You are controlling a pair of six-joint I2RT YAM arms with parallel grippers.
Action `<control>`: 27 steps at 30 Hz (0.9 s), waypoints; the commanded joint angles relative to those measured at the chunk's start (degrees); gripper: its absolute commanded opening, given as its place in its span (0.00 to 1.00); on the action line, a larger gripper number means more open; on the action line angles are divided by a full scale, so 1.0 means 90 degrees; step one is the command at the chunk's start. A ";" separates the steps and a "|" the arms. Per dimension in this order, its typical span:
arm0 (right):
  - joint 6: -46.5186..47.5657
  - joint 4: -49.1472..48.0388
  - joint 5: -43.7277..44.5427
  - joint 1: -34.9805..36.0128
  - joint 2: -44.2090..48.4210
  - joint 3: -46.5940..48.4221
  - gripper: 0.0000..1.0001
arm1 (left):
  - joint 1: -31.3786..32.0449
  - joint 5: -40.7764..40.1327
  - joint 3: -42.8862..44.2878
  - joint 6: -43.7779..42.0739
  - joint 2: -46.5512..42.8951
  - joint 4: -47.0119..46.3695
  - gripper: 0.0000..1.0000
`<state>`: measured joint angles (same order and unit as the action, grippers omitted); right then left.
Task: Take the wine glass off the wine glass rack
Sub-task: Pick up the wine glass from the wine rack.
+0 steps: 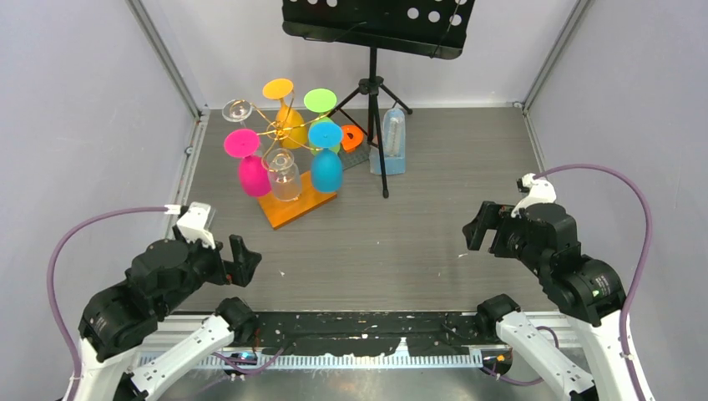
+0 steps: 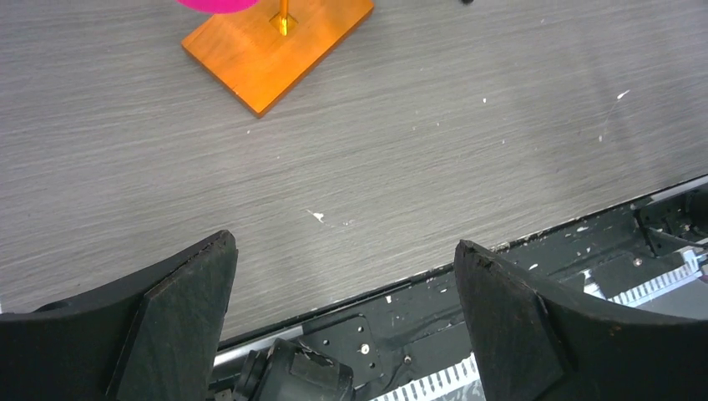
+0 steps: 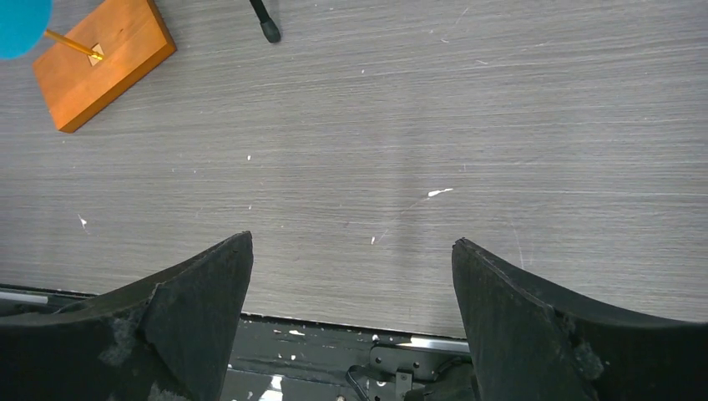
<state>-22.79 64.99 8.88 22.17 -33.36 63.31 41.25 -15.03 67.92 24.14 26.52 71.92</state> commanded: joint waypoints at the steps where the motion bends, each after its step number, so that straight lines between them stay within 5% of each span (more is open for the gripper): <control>1: 0.0140 -0.0093 -0.0116 0.0014 -0.0377 0.0403 0.95 | 0.0025 -0.0003 0.0071 0.0068 -0.0411 -0.0204 0.99; 27: 0.0327 -0.1176 -0.2198 0.0012 -0.2057 0.2025 0.95 | 0.0025 0.0214 0.0424 -0.0373 -0.0779 0.0099 0.99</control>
<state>-17.69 61.14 -4.91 22.17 -50.00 79.26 41.25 -14.22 71.13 21.58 19.49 73.36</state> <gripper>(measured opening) 0.952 0.992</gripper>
